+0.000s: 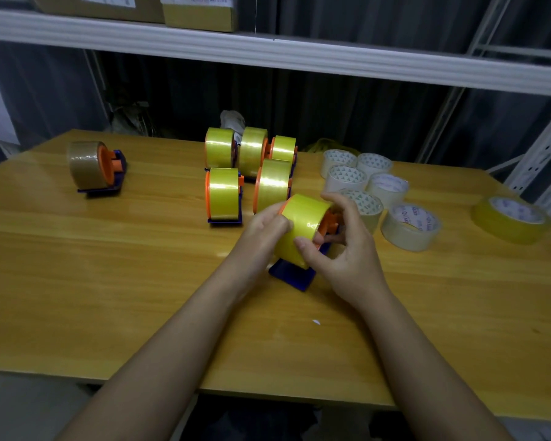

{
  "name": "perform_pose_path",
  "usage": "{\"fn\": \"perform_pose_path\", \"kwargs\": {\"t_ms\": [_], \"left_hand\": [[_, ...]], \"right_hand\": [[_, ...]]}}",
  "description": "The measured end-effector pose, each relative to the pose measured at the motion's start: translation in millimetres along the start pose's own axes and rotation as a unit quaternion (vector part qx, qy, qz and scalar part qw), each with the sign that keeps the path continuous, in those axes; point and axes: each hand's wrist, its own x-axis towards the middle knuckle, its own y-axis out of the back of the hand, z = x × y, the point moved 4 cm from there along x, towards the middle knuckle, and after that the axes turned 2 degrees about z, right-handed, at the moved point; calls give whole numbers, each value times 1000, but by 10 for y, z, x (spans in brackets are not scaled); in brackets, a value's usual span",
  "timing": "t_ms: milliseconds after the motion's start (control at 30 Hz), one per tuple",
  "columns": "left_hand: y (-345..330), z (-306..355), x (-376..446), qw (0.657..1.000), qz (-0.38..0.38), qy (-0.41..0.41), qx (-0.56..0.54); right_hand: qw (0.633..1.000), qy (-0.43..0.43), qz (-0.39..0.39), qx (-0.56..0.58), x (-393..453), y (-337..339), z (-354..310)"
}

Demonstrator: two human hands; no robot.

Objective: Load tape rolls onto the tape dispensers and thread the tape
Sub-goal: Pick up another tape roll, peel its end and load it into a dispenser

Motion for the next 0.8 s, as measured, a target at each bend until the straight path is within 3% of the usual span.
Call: {"fn": "perform_pose_path", "kwargs": {"t_ms": [133, 300, 500, 633, 800], "left_hand": [[2, 4, 8, 1000, 5, 9, -14], [-6, -4, 14, 1000, 6, 22, -22], [6, 9, 5, 999, 18, 15, -35], [13, 9, -5, 999, 16, 9, -29], [-1, -5, -5, 999, 29, -13, 10]], "right_hand": [[995, 86, -5, -54, -8, 7, -50], [989, 124, -28, -71, -6, -30, -60], [992, 67, -95, -50, -8, -91, -11], [994, 67, -78, -40, -3, -79, -9], [993, -44, -25, 103, 15, -56, 48]]}}
